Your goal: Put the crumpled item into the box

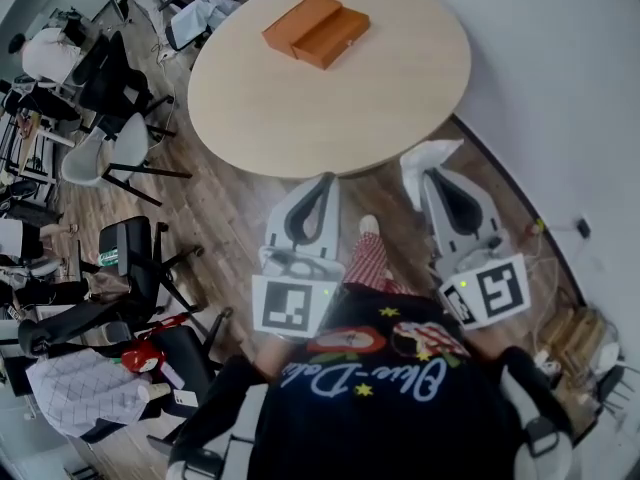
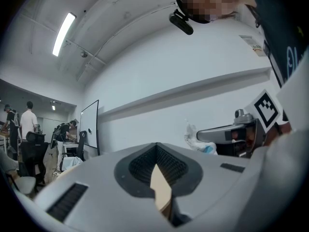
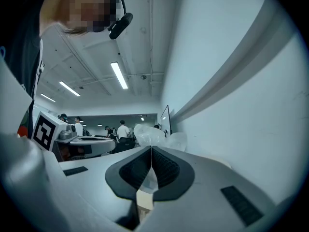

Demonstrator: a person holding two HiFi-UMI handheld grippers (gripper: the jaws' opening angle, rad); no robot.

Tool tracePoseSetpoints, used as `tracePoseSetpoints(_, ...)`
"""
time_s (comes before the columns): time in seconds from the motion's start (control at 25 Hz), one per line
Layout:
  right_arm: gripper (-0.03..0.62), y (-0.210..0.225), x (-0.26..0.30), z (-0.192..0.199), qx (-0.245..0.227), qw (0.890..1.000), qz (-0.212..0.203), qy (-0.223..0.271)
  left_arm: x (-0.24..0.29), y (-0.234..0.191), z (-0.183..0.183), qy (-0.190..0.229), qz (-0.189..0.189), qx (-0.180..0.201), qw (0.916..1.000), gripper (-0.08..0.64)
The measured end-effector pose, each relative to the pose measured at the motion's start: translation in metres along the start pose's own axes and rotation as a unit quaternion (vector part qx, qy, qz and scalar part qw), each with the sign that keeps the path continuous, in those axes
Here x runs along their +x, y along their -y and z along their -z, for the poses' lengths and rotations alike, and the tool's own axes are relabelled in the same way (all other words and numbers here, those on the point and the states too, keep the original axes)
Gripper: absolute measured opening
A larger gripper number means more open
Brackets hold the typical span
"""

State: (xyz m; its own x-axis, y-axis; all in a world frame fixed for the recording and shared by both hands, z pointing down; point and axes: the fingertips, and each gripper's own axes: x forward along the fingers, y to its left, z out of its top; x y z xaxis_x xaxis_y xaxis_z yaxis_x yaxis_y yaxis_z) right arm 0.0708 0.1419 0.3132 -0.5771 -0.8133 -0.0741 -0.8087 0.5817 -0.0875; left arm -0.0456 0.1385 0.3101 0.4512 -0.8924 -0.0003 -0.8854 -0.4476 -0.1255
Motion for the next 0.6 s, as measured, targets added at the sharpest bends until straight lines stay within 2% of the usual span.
tracePoseSetpoints(0.6, 0.003, 0.03, 0.03, -0.003, -0.01, 1.0, 0.007, -0.005, 0.04, -0.018, 0.0, 0.015, -0.001, -0.014, 0.9998, -0.008)
